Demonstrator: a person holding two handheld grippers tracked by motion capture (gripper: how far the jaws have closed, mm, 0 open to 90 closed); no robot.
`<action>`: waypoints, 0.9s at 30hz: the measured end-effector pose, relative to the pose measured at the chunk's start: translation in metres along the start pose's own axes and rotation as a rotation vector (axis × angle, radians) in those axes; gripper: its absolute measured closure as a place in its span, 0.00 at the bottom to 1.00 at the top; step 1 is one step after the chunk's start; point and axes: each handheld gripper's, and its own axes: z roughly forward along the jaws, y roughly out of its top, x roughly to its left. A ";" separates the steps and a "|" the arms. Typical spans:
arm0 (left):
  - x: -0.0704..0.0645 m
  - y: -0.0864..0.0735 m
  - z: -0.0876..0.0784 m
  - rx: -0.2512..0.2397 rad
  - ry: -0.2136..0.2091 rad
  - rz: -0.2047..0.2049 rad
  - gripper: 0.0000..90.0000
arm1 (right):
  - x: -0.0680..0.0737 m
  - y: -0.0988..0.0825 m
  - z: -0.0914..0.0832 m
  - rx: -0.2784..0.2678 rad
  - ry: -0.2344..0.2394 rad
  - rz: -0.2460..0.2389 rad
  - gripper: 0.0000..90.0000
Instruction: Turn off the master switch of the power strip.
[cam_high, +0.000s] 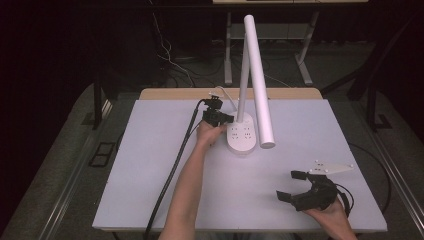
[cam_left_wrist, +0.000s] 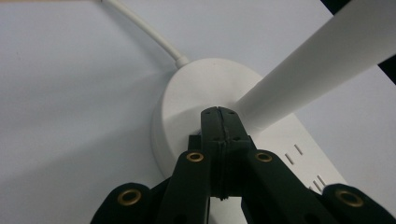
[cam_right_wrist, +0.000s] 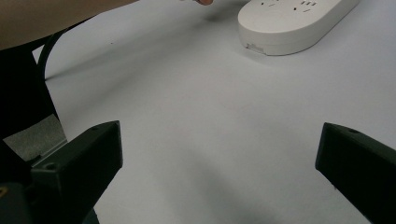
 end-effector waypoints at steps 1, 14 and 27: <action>-0.001 0.000 -0.001 0.006 0.010 0.014 1.00 | 0.000 0.000 0.000 -0.001 -0.001 -0.001 0.00; 0.003 0.002 -0.020 -0.079 -0.058 0.011 1.00 | -0.002 0.000 0.000 -0.001 -0.004 0.006 0.00; -0.005 0.009 -0.058 -0.136 -0.056 0.063 0.99 | -0.002 0.000 0.000 0.000 -0.005 0.005 0.00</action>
